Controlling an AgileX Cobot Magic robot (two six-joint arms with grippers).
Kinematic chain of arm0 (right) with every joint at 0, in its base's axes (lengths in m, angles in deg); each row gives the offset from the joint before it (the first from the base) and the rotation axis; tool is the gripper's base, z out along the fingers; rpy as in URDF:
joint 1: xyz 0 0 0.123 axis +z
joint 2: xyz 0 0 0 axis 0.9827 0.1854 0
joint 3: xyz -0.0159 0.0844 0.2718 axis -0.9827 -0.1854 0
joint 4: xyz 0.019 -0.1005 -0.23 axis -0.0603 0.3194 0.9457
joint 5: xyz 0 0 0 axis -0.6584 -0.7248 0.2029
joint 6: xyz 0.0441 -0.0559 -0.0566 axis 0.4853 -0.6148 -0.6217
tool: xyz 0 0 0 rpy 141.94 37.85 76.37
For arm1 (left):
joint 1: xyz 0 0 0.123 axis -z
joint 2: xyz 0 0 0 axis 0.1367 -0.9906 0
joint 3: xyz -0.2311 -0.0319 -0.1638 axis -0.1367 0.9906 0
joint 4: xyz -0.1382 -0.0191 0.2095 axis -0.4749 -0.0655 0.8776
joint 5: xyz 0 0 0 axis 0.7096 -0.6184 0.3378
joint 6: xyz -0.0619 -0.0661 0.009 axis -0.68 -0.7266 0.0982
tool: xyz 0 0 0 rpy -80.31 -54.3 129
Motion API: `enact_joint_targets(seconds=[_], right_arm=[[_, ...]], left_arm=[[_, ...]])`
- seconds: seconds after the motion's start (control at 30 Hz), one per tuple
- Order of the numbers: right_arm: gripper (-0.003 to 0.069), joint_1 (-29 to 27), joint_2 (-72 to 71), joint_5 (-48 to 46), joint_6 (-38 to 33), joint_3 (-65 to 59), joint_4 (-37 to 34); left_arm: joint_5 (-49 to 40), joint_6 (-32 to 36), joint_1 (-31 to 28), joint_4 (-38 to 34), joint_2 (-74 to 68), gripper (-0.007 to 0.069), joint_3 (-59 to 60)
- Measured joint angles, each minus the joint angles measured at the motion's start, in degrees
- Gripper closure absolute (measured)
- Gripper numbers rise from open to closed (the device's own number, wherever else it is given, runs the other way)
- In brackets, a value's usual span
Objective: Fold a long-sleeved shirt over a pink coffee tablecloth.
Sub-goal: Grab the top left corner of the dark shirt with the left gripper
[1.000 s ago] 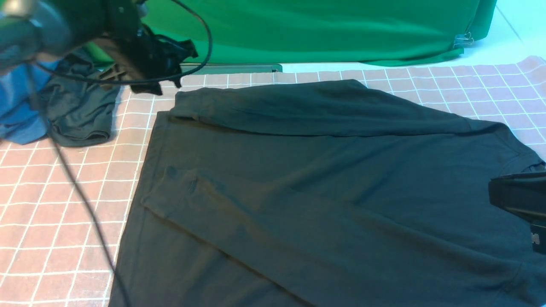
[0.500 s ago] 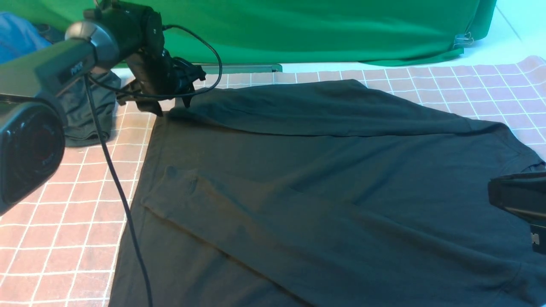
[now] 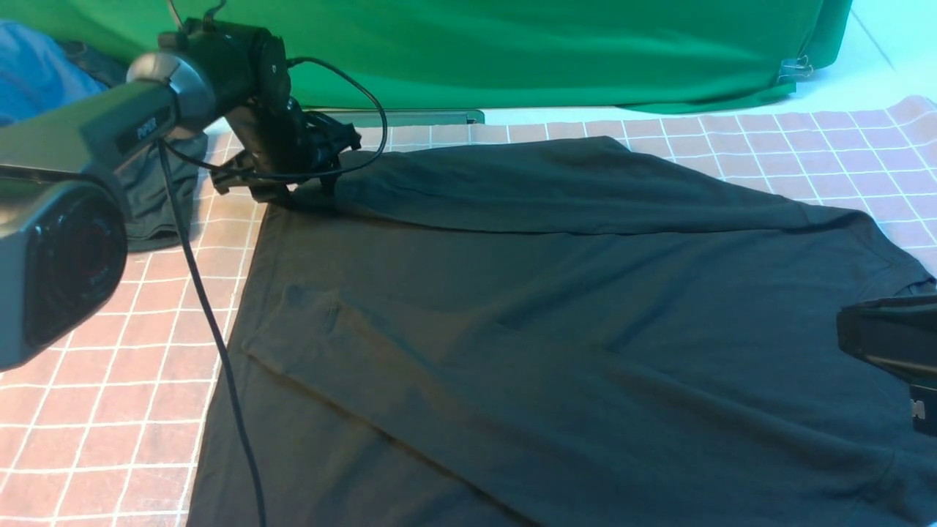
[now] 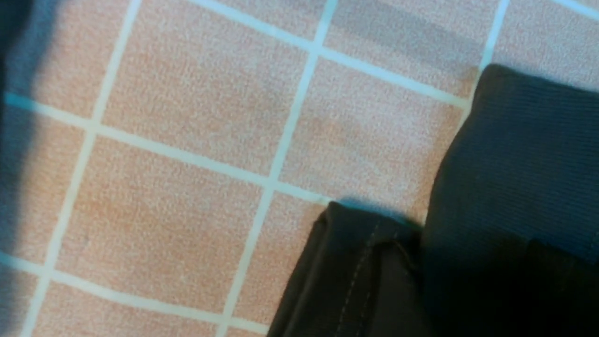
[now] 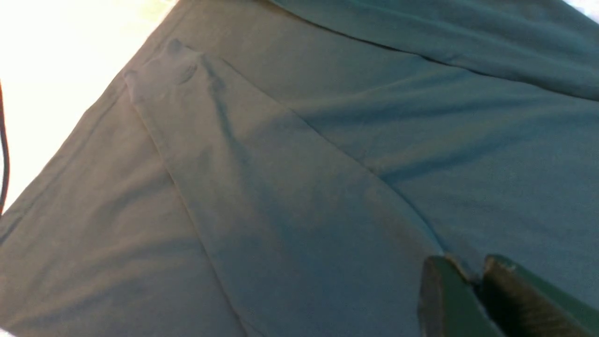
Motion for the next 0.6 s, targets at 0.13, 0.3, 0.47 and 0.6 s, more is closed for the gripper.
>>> enact_joint_targets(seconds=[0.13, 0.3, 0.47, 0.6], right_arm=[[0.0515, 0.0, 0.0, 0.0, 0.0, 0.0, 0.0], [0.0515, 0.0, 0.0, 0.0, 0.0, 0.0, 0.0], [0.0515, 0.0, 0.0, 0.0, 0.0, 0.0, 0.0], [0.0515, 0.0, 0.0, 0.2, 0.0, 0.0, 0.0]], left_arm=[[-0.3, 2.2, 0.0, -0.2, 0.0, 0.0508, -0.2], [-2.9, 4.0, 0.0, -0.3, 0.8, 0.0595, -1.1], [-6.4, 5.3, 0.0, -0.8, 3.7, 0.0595, -2.9], [-8.6, 8.0, 0.0, -1.7, 7.3, 0.0594, -3.1]])
